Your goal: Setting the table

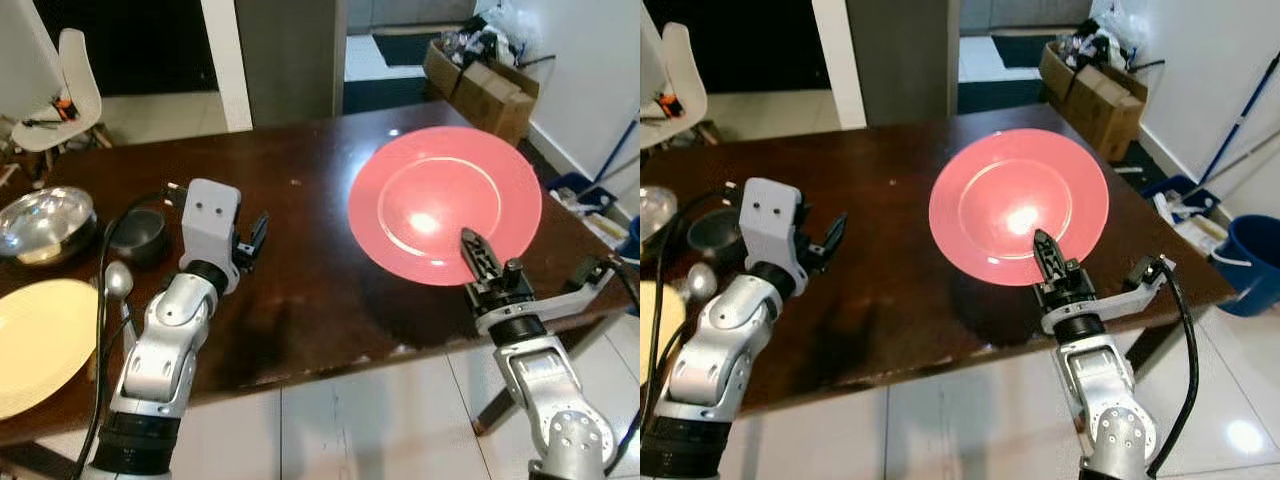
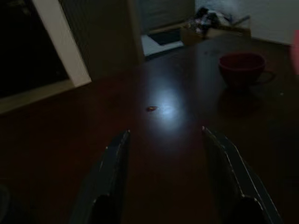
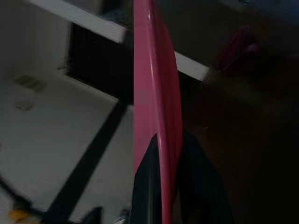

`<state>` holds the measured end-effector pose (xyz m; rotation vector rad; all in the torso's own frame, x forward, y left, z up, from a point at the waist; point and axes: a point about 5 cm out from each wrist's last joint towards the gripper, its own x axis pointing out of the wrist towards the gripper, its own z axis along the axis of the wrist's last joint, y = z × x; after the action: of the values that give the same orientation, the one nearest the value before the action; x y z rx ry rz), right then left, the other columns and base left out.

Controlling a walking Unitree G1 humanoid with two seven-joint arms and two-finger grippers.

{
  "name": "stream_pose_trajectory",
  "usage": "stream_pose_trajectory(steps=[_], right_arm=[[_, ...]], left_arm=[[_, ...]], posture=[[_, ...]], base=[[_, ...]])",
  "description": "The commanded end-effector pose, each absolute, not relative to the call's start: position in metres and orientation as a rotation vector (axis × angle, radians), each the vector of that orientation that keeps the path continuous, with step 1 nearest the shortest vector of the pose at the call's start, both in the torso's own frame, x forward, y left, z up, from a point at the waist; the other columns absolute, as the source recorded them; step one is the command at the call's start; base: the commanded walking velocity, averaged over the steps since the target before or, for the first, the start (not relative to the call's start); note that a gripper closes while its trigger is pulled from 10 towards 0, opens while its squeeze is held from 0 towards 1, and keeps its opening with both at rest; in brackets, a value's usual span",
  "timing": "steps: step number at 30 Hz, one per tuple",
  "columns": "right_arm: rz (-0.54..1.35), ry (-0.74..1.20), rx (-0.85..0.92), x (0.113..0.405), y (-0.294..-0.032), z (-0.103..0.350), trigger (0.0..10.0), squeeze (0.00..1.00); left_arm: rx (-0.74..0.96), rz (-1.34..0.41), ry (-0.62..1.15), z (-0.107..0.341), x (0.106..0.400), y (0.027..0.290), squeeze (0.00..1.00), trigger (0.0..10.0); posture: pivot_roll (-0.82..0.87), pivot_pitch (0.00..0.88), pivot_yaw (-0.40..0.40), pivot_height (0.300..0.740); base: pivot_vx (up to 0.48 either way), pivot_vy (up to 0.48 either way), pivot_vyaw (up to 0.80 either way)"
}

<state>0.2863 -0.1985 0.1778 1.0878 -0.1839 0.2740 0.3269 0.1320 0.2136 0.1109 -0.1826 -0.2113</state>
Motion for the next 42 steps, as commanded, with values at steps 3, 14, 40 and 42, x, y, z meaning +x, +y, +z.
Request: stream_pose_trajectory(steps=[3, 14, 40, 42], right_arm=[[0.249, -0.145, 1.077, 0.286, -0.199, 0.169, 10.0, 0.0], [0.149, -0.048, 1.064, 0.283, -0.202, 0.141, 10.0, 0.0], [0.04, -0.064, 1.165, 0.316, -0.216, 0.131, 10.0, 0.0], [0.028, -0.069, 1.173, 0.319, -0.216, 0.132, 10.0, 0.0]], left_arm=[[0.121, -0.24, -0.161, 0.208, 0.324, 0.132, 0.0, 10.0], [0.123, -0.317, -0.179, 0.212, 0.32, 0.129, 0.0, 10.0], [0.161, -0.407, -0.179, 0.227, 0.314, 0.132, 0.0, 10.0], [0.166, -0.412, -0.176, 0.228, 0.314, 0.132, 0.0, 10.0]], posture=[[-0.06, 0.028, 0.107, 0.74], [-0.06, 0.031, 0.106, 0.74], [0.03, 0.092, 0.179, 0.74], [0.03, 0.093, 0.183, 0.74]], base=[[0.293, 0.0, 0.0], [0.0, 0.0, 0.0], [0.0, 0.0, 0.0], [0.0, 0.0, 0.0]])
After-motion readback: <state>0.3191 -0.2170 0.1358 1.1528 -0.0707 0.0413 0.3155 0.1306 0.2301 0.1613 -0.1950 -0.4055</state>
